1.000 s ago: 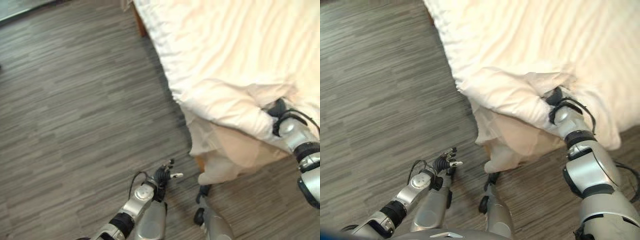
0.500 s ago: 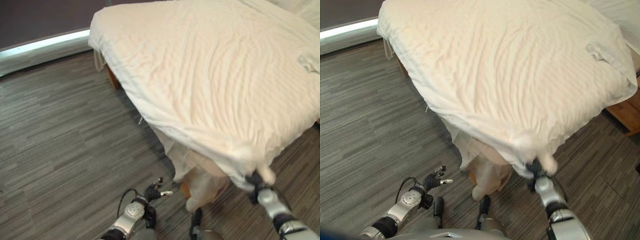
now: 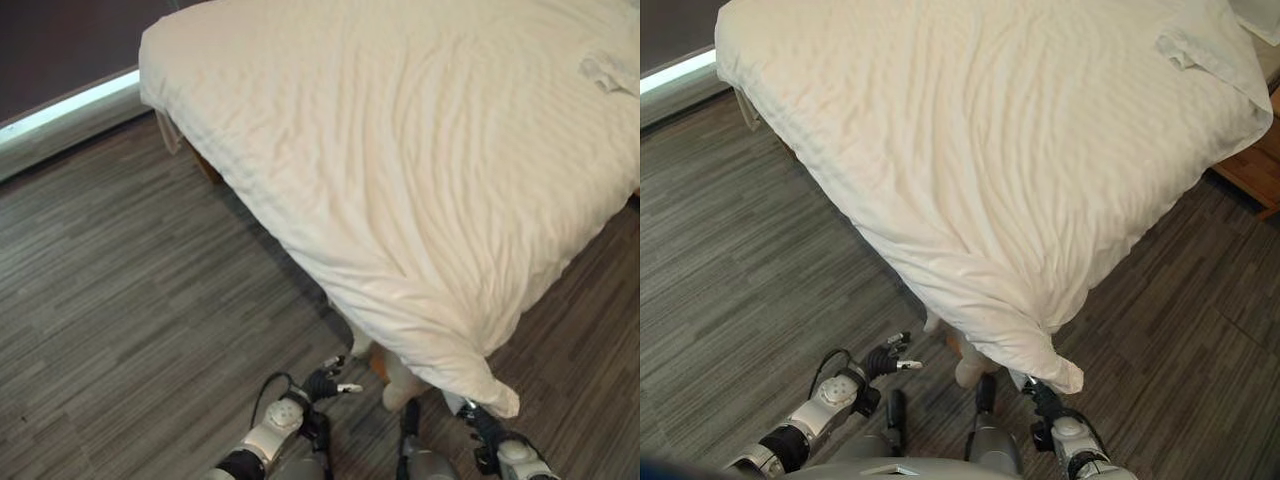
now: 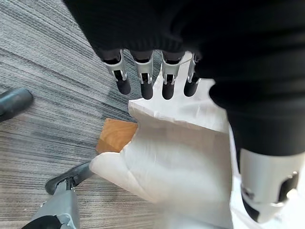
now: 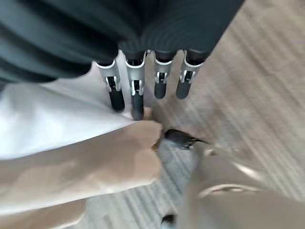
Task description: Making the bed.
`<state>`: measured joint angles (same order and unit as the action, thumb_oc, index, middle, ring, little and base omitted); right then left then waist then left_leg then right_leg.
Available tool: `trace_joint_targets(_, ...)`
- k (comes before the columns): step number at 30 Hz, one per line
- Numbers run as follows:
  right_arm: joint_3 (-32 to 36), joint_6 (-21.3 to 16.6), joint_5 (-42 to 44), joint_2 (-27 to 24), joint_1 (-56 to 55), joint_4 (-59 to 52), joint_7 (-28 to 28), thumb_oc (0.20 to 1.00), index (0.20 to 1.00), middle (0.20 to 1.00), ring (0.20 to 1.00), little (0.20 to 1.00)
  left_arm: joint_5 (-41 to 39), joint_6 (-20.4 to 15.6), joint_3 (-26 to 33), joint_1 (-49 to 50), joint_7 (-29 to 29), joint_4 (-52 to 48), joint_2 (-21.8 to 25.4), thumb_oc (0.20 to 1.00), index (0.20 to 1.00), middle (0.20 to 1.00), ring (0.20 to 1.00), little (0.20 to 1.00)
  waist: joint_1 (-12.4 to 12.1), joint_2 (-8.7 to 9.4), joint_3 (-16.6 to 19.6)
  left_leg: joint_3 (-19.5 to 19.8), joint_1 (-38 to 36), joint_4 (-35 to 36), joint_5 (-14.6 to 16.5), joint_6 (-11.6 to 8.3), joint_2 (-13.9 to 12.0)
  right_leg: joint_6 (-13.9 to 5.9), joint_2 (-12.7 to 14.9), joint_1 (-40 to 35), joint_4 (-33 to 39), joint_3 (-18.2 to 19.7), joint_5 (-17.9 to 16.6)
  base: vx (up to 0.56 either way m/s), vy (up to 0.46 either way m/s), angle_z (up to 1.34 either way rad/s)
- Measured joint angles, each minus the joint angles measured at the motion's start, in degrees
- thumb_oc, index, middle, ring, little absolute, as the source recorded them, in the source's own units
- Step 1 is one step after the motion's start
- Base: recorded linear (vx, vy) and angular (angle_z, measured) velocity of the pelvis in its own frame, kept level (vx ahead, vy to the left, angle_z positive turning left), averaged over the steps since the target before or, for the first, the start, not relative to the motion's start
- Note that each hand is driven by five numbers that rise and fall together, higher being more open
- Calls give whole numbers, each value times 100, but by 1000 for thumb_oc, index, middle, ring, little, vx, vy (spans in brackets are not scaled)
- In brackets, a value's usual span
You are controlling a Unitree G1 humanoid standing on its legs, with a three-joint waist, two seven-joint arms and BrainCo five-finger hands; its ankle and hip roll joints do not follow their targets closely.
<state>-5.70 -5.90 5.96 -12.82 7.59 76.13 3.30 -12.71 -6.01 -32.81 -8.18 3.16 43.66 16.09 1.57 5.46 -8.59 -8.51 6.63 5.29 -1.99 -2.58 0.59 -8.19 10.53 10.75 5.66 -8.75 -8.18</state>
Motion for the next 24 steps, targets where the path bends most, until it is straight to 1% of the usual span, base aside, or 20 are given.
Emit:
trace_joint_targets(2,591,330,354,-243,-85,496,107,1000,1000,1000,1000,1000,0,1,7,-4,99,-2,50,1000,1000,1000,1000,1000,1,-17,-38,-9,-7,0,10,3,11,0,12,-5,0,-1,0,3,-7,-2)
trace_joint_targets(3,742,515,502,-594,-352,701,94,1000,1000,1000,1000,1000,0,4,45,-11,153,-5,106,1000,1000,1000,1000,1000,12,-12,-114,-24,-39,1,20,19,17,-1,17,-27,0,4,0,5,-14,-6)
trace_joint_targets(4,1003,578,660,-751,-479,793,132,1000,1000,1000,1000,1000,-2,9,85,-16,190,-13,134,1000,1000,1000,1000,1000,21,-7,-168,-34,-68,1,22,20,17,-1,16,-48,0,13,0,-1,-29,-7)
trace_joint_targets(5,1309,693,921,-1081,-734,964,137,1000,1000,1000,1000,1000,-3,21,115,-22,218,-17,158,1000,1000,1000,1000,1000,44,-12,-266,-29,-115,8,34,26,15,-4,18,-99,0,18,2,-5,-31,-4)
trace_joint_targets(6,1391,710,1014,-1260,-853,1033,112,1000,1000,1000,1000,1000,-3,30,167,-25,224,-17,232,1000,1000,1000,1000,1000,76,3,-292,-28,-128,27,35,24,11,-7,16,-104,1,20,5,-5,-31,-8)
trace_joint_targets(7,1751,842,1096,-1656,-1053,1168,216,1000,1000,1000,1000,1000,-4,48,282,10,284,-50,283,1000,1000,1000,1000,1000,170,0,-333,-41,-149,33,36,24,8,-5,13,-107,1,52,3,-7,-38,-9)
trace_joint_targets(9,1912,953,1208,-2115,-1364,1262,281,1000,1000,1000,1000,1000,-4,92,357,24,384,-92,322,1000,1000,1000,1000,1000,271,-11,-350,-46,-165,36,52,15,-11,-59,20,-108,7,83,49,-10,-41,-9)
trace_joint_targets(10,1912,958,1208,-2148,-1377,1264,318,1000,1000,1000,1000,1000,-4,99,351,32,396,-112,319,1000,1000,1000,1000,1000,275,-11,-350,-46,-166,35,54,18,-12,-58,21,-108,10,84,49,-7,-37,-5)
trace_joint_targets(11,1878,1039,1184,-2396,-1657,1273,542,1000,1000,1000,1000,1000,-4,119,382,53,461,-210,361,1000,1000,1000,1000,1000,302,-24,-346,-45,-172,36,75,34,-34,-54,0,-108,24,91,48,-5,-61,-5)
trace_joint_targets(13,2164,1168,953,-2631,-1804,1354,789,1000,1000,1000,1000,1000,-2,127,401,85,551,-303,399,1000,1000,1000,1000,1000,300,-31,-334,-49,-173,36,80,28,-79,-45,-43,-111,28,91,45,-4,-51,-7)
trace_joint_targets(14,2627,1299,823,-3004,-1700,1615,849,1000,1000,1000,1000,1000,-1,134,404,149,614,-393,467,1000,1000,1000,1000,1000,313,-61,-318,-76,-178,37,83,26,-88,-38,-45,-111,29,96,46,0,0,0)
trace_joint_targets(15,2506,1212,750,-3392,-1879,1651,776,1000,1000,1000,1000,1000,0,155,357,159,643,-395,459,1000,1000,1000,1000,1000,295,-146,-264,-44,-143,37,81,28,-86,-36,-41,-110,28,83,52,-33,-8,4)
trace_joint_targets(17,2447,1252,501,-3895,-1635,1677,598,1000,1000,1000,1000,1000,0,159,362,214,618,-466,439,1000,1000,1000,1000,1000,311,-186,-244,-48,-117,36,74,36,-92,-12,-52,-80,29,93,71,-34,15,0)
trace_joint_targets(18,2260,1108,500,-4166,-1508,1290,296,1000,1000,1000,1000,1000,0,159,322,195,587,-435,432,1000,1000,1000,1000,1000,381,-226,-215,-60,-113,36,56,61,-90,-14,-60,-30,28,138,65,-29,44,-7)
trace_joint_targets(19,2276,1076,548,-4171,-1424,541,96,1000,1000,1000,1000,1000,-2,144,362,221,534,-445,374,1000,1000,1000,1000,1000,420,-240,-206,-68,-100,26,35,76,-86,-24,-77,0,28,161,55,-37,42,-8)
trace_joint_targets(20,2301,1046,592,-4061,-1522,-680,-92,1000,1000,1000,1000,1000,-3,134,435,302,435,-461,332,1000,1000,1000,1000,1000,489,-222,-212,-105,-92,4,12,90,-92,-73,-124,27,28,238,2,-24,30,-38)
trace_joint_targets(21,2379,633,902,-3690,-1525,-2899,-254,1000,1000,1000,1000,1000,-1,130,459,403,325,-454,276,1000,1000,1000,1000,1000,625,-207,-211,-301,-106,34,10,88,-107,-27,-144,122,32,407,-62,-22,13,-53)
trace_joint_targets(22,2394,434,1070,-3496,-1490,-3766,-335,1000,1000,1000,1000,1000,0,122,435,397,308,-466,220,1000,1000,1000,1000,1000,637,-251,-220,-367,-117,13,20,77,-108,-19,-161,141,29,471,-73,-24,11,-51)
trace_joint_targets(23,2246,134,1271,-3118,-1520,-5192,-525,507,507,507,507,507,1,88,445,389,215,-495,82,1000,1000,1000,1000,1000,641,-377,-205,-392,-104,32,11,47,-110,-5,-164,156,19,479,-92,-28,-6,-18)
trace_joint_targets(24,1992,90,1318,-2872,-1399,-5975,-603,200,200,200,200,200,5,73,454,390,164,-511,-20,1000,1000,1000,1000,1000,640,-464,-188,-393,-107,34,11,44,-110,-2,-169,156,13,483,-93,-25,-23,-8)
